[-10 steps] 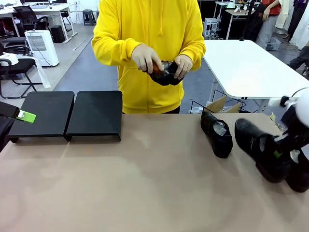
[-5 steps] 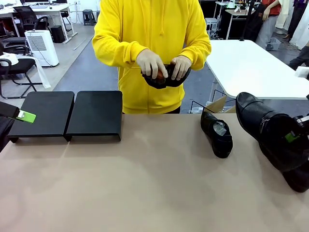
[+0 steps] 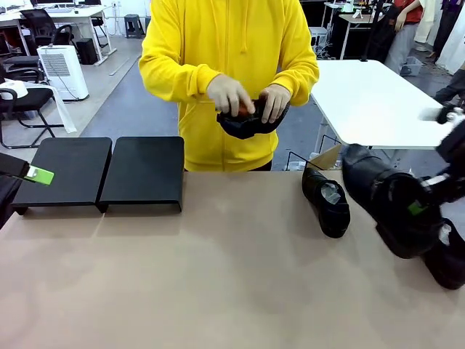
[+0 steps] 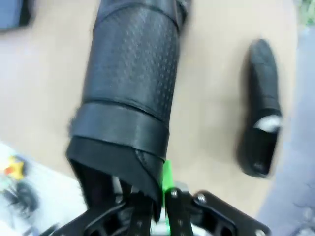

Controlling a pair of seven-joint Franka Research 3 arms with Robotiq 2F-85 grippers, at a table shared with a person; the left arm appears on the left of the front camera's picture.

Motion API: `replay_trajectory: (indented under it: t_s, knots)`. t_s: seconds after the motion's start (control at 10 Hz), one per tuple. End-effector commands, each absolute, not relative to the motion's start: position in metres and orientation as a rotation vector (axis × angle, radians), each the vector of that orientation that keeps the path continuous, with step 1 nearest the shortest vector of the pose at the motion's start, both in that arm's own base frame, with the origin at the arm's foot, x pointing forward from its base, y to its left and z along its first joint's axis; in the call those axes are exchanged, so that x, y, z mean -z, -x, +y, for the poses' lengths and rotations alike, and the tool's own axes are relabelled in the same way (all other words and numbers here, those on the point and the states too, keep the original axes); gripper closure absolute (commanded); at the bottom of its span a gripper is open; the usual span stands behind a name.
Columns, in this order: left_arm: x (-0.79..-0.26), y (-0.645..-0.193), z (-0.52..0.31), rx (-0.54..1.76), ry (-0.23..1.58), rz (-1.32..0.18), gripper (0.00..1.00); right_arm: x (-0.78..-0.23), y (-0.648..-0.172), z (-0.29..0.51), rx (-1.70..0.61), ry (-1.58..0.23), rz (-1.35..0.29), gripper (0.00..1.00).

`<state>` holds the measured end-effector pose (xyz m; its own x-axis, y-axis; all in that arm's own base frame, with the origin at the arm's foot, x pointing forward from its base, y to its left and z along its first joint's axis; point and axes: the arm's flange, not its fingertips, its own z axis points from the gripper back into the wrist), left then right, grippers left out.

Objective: Organize the shoes by placing them on the stand.
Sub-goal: Pick up one Shoe and place it in the middle of the table.

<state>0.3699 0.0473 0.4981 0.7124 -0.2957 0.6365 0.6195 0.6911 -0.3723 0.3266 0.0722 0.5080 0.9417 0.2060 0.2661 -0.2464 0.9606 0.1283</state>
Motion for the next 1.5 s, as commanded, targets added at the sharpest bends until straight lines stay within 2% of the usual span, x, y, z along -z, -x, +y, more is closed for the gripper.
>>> replay_trajectory:
  t_s: [0.0,0.2,0.4,0.7,1.1,1.2,1.4]
  knots:
    - [-0.499,-0.371,0.048,0.559,0.632,-0.593,0.0,-0.528,-0.322,0.15,-0.32,-0.227,-0.207,1.0]
    - [-0.499,-0.371,0.048,0.559,0.632,-0.593,0.0,-0.508,-0.313,0.217,-0.363,-0.333,-0.1,1.0]
    - [-0.499,-0.371,0.048,0.559,0.632,-0.593,0.0,-0.453,-0.314,0.282,-0.331,-0.382,0.006,1.0]
    - [-0.499,-0.371,0.048,0.559,0.632,-0.593,0.0,-0.383,-0.309,0.301,-0.167,-0.44,-0.038,1.0]
    - [-0.499,-0.371,0.048,0.559,0.632,-0.593,0.0,-0.352,-0.312,0.316,-0.105,-0.37,-0.032,1.0]
    - [-0.499,-0.371,0.048,0.559,0.632,-0.593,0.0,-0.343,-0.316,0.318,-0.098,-0.351,0.003,0.94]
    - [-0.499,-0.371,0.048,0.559,0.632,-0.593,0.0,-0.338,-0.32,0.32,-0.099,-0.358,0.023,0.59]
